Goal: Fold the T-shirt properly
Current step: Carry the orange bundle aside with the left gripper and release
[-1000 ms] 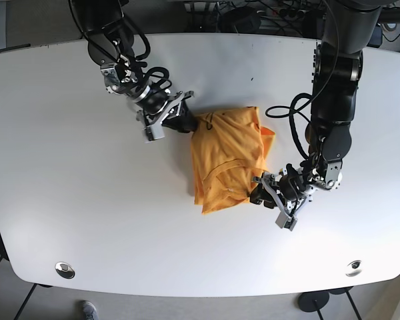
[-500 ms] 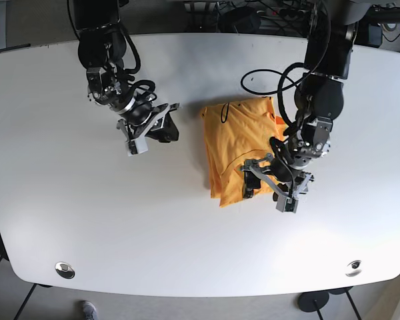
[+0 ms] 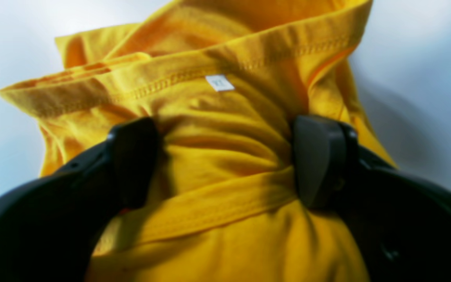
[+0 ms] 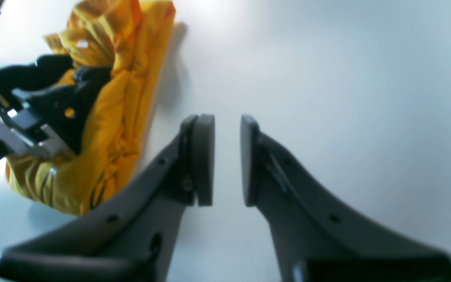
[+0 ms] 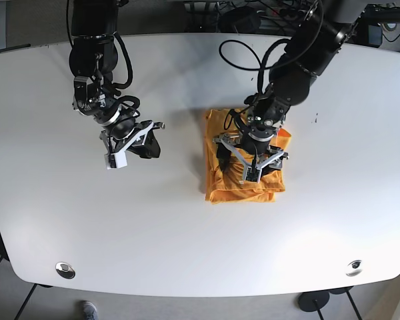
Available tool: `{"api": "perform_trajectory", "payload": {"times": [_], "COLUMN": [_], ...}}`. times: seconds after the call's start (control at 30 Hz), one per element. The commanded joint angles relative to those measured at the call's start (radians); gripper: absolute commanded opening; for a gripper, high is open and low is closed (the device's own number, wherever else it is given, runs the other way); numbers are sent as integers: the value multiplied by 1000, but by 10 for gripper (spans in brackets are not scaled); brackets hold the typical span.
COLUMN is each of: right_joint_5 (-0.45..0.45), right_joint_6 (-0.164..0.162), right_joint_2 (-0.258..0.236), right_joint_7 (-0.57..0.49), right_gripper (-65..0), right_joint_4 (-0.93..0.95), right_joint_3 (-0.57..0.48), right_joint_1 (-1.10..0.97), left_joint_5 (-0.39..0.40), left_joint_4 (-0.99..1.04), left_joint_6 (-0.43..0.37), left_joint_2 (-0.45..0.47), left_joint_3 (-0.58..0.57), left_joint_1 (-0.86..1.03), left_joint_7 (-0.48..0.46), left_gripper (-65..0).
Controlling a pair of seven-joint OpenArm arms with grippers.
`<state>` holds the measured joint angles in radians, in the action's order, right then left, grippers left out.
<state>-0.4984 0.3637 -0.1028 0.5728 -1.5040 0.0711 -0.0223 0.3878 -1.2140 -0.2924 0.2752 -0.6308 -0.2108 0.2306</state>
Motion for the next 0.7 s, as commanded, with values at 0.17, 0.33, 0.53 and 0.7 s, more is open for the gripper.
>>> {"api": "perform_trajectory", "payload": {"times": [0.17, 0.33, 0.53, 0.7], "right_joint_5": [-13, -13, -13, -13], "right_joint_6": [8, 8, 8, 8], "right_joint_2": [-8, -10, -12, -12], "right_joint_7": [-23, -21, -21, -21], "right_gripper": [-542, -542, -542, -542], "right_joint_4": [-31, -97, -154, -155], "right_joint_3": [5, 5, 5, 5], "right_joint_1": [12, 2, -6, -24], "left_joint_5": [-17, -80, -298, -336], "left_joint_4": [67, 336, 733, 782], "left_joint_6": [333, 622, 847, 902], "left_joint_2": [321, 503, 609, 711], "left_joint_3": [223, 323, 391, 392], "left_joint_1": [18, -71, -206, -224], "left_joint_7": [92, 85, -208, -294], "left_gripper": [-151, -151, -151, -151]}}
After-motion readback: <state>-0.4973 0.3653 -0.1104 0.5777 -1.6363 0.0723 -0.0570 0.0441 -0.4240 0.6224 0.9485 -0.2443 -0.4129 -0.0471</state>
